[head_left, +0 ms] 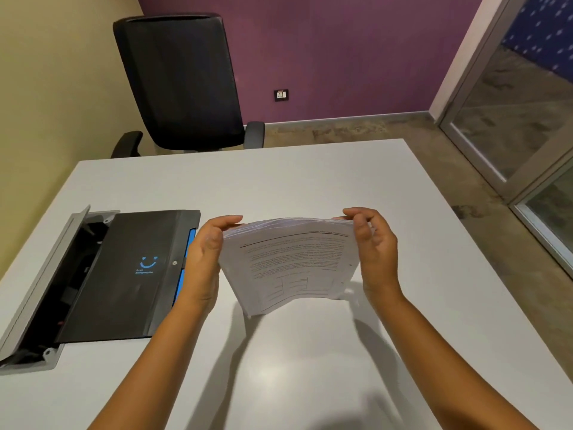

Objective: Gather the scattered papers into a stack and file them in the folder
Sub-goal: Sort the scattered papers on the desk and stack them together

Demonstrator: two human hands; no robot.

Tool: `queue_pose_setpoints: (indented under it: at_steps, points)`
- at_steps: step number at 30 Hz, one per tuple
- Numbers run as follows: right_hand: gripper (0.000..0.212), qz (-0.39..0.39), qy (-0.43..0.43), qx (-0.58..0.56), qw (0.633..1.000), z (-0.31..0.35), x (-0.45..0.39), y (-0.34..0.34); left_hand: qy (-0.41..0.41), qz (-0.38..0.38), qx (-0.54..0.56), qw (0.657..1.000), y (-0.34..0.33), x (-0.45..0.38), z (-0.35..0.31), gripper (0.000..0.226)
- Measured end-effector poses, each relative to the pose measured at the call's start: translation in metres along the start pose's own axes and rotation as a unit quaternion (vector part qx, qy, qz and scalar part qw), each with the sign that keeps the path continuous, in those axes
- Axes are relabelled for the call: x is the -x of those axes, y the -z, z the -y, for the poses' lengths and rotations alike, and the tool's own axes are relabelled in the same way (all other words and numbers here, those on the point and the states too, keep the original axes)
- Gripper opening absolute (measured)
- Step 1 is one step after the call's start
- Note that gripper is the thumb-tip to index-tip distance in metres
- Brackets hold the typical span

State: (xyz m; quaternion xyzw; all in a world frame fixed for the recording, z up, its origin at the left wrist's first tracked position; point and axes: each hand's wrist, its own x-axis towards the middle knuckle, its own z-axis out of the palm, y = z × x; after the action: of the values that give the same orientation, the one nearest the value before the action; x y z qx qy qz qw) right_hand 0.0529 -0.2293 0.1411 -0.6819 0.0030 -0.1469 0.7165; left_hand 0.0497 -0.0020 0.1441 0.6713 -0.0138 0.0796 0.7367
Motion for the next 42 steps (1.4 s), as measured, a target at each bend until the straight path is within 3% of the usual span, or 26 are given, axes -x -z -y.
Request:
queue_pose_setpoints:
  at_steps: [4, 10, 13, 17, 18, 22, 27, 31, 35, 42]
  points:
    - [0.042, -0.037, -0.015, 0.018, 0.999, 0.002, -0.003, -0.010, 0.000, -0.053, -0.032, 0.998, -0.014, 0.001, -0.001, 0.052]
    - [0.072, 0.001, -0.007, 0.059, 0.998, -0.009, -0.005, -0.006, 0.014, 0.063, -0.088, 0.994, -0.013, 0.006, 0.002, 0.066]
    - [0.066, 0.030, -0.024, 0.048, 0.998, -0.015, -0.004, -0.001, 0.046, 0.064, -0.101, 0.992, -0.011, 0.010, 0.009, 0.043]
    - [0.012, 0.054, -0.112, 0.032, 0.992, -0.039, 0.003, 0.003, 0.122, 0.002, -0.075, 0.990, -0.012, 0.017, 0.041, 0.029]
    - [0.010, 0.048, -0.142, 0.033, 0.988, -0.049, 0.006, 0.004, 0.150, -0.009, -0.078, 0.986, -0.013, 0.019, 0.051, 0.030]
    - [0.031, 0.057, -0.205, 0.086, 0.973, -0.087, 0.017, 0.012, 0.230, -0.019, -0.099, 0.968, -0.013, 0.028, 0.087, 0.028]
    - [0.035, 0.085, -0.247, 0.178, 0.949, -0.120, 0.027, 0.024, 0.285, 0.014, -0.114, 0.952, -0.007, 0.044, 0.112, 0.023]
    - [0.033, 0.102, -0.230, 0.226, 0.941, -0.122, 0.026, 0.030, 0.290, 0.016, -0.147, 0.945, -0.008, 0.042, 0.113, 0.022]
    - [0.033, 0.134, -0.221, 0.235, 0.937, -0.119, 0.023, 0.034, 0.277, 0.000, -0.177, 0.944, -0.010, 0.040, 0.112, 0.038]
    - [0.037, 0.122, -0.264, 0.251, 0.923, -0.129, 0.030, 0.045, 0.300, -0.022, -0.210, 0.930, -0.013, 0.035, 0.122, 0.028]
